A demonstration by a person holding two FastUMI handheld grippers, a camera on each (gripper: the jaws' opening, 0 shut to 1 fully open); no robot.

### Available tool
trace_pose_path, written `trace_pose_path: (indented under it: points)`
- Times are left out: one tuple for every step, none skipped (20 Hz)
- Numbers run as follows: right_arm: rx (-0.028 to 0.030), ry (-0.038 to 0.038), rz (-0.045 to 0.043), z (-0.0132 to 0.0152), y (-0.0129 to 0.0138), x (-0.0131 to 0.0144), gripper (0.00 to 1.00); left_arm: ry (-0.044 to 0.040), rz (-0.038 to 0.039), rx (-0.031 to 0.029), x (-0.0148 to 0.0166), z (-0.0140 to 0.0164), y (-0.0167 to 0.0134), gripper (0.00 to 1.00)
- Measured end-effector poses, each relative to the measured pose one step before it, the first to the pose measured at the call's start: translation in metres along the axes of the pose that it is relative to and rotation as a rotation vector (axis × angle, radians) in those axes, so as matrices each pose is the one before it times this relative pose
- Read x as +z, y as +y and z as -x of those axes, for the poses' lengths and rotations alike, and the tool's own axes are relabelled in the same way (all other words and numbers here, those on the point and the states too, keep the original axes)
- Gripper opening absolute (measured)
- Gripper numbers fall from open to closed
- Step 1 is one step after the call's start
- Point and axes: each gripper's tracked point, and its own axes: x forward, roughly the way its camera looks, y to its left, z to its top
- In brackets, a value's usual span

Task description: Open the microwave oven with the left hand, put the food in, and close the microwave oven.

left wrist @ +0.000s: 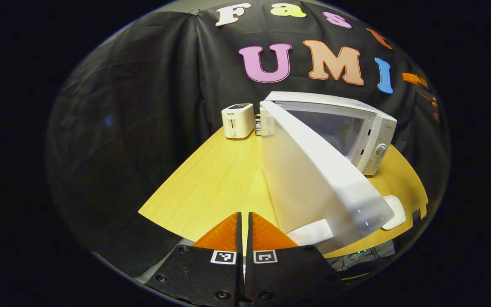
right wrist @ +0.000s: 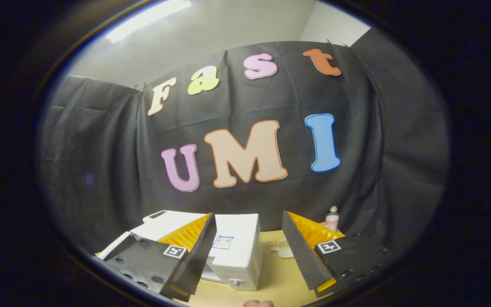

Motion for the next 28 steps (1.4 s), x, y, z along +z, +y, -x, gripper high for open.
trace_pose_path:
  points:
    - [0.01260,-0.00009,0.00356,0.00473,-0.00540,0.00439,0.84,0.00175,-0.01043,-0.00483,0.00119,0.00043,-0.01153,0.01]
    - [0.00775,0.00009,0.00463,0.00146,-0.00591,0.00337,0.84,-0.00580,-0.01333,-0.00522,0.00315,-0.00200,-0.00866,0.01]
    - [-0.00156,-0.00410,0.00732,0.00013,-0.00765,0.00385,0.84,-0.00073,-0.01113,-0.00368,0.00281,-0.00154,-0.00977,0.00]
    - [-0.00163,-0.00511,0.01132,0.00061,-0.00815,0.00582,0.84,-0.00164,-0.00847,-0.00070,0.00216,-0.00167,-0.00914,0.01]
    - [-0.00312,-0.01046,0.01210,0.00094,-0.00989,0.00569,0.84,-0.00257,-0.00585,-0.00208,0.00349,-0.00133,-0.00873,0.01]
    - [-0.00546,-0.00859,0.01694,0.00238,-0.00945,0.00604,0.84,-0.00343,-0.00211,-0.00580,0.00238,-0.00211,-0.00966,0.00]
    - [-0.00442,-0.00636,0.02011,0.00278,-0.00833,0.00357,0.84,-0.00277,-0.00012,-0.00847,0.00262,-0.00145,-0.00956,0.00]
    - [-0.01081,-0.00361,0.02832,0.00285,-0.00924,0.00496,0.84,0.00004,-0.00091,-0.00851,0.00168,-0.00127,-0.01003,0.00]
    - [-0.00762,-0.00612,0.03248,0.00275,-0.00754,0.00418,0.84,0.00361,-0.00443,-0.00626,0.00110,-0.00179,-0.00921,0.00]
    - [-0.00366,-0.00834,0.03251,0.00340,-0.00718,0.00521,0.84,-0.00088,-0.00830,-0.00700,0.00223,-0.00274,-0.00812,0.00]
    - [-0.00277,-0.00910,0.03053,0.00378,-0.00500,0.00487,0.95,-0.00362,-0.01027,-0.00812,0.00391,-0.00203,-0.00843,0.00]
    - [-0.00474,-0.00951,0.02726,0.00410,-0.00440,0.00382,0.84,-0.00300,-0.01130,-0.00954,0.00454,-0.00151,-0.00863,0.00]
    - [-0.00217,-0.00914,0.02250,0.00334,-0.00225,0.00190,0.84,-0.00689,-0.01036,-0.01275,0.00490,-0.00317,-0.00842,0.00]
    - [-0.00189,-0.00546,0.01889,0.00299,-0.00241,0.00163,0.84,-0.00861,-0.00984,-0.01318,0.00505,-0.00357,-0.00755,0.01]
    - [-0.00046,-0.00331,0.00971,0.00342,-0.00178,0.00023,0.86,-0.00671,-0.00735,-0.00998,0.00490,-0.00377,-0.00674,0.01]
    - [0.00728,0.00130,0.00495,0.00319,0.00001,0.00051,0.92,-0.00412,-0.00426,-0.00850,0.00470,-0.00405,-0.00706,0.00]
    - [-0.00062,0.00265,0.00111,0.00195,-0.00132,-0.00076,0.96,-0.00564,-0.00025,-0.01033,0.00513,-0.00501,-0.00644,0.00]
    - [-0.00165,0.00130,0.00338,0.00363,-0.00208,0.00099,1.00,-0.00639,0.00269,-0.01324,0.00433,-0.00486,-0.00738,0.00]
    - [-0.01146,-0.00139,0.00134,0.00173,-0.00360,0.00159,0.96,-0.00455,0.00367,-0.01419,0.00494,-0.00524,-0.00768,0.00]
    - [-0.00979,-0.00463,-0.00376,0.00191,-0.00292,0.00338,0.96,-0.00385,0.00305,-0.01384,0.00474,-0.00422,-0.00639,0.00]
    - [-0.00750,-0.00131,-0.00902,0.00309,-0.00169,0.00226,0.96,-0.00459,0.00120,-0.01458,0.00578,-0.00474,-0.00632,0.00]
    - [-0.00547,0.00000,-0.00829,0.00285,-0.00105,0.00165,0.96,-0.00534,-0.00219,-0.00718,0.00428,-0.00686,-0.00390,0.00]
    - [-0.00716,0.00069,-0.00255,0.00276,-0.00164,-0.00046,0.96,-0.00294,-0.00059,-0.01216,0.00398,-0.00642,-0.00422,0.00]
    - [-0.00946,0.00118,0.00395,0.00253,-0.00203,0.00171,0.96,-0.00062,0.00385,-0.01841,0.00340,-0.00408,-0.00578,0.01]
    - [-0.00983,-0.00001,0.00373,0.00189,-0.00208,0.00042,0.96,-0.00228,0.00263,-0.02176,0.00240,-0.00567,-0.00599,0.00]
    - [-0.00691,-0.00081,-0.00047,0.00211,-0.00036,0.00206,0.96,-0.00279,-0.00335,-0.01494,0.00420,-0.00395,-0.00420,0.00]
    - [-0.00292,0.00208,-0.00191,0.00240,-0.00005,0.00153,1.00,-0.00595,-0.00749,-0.00939,0.00347,-0.00553,-0.00203,0.00]
    - [-0.00457,0.00234,0.00078,0.00200,-0.00011,0.00030,0.96,-0.00161,-0.00717,-0.00761,0.00226,-0.00542,-0.00149,0.00]
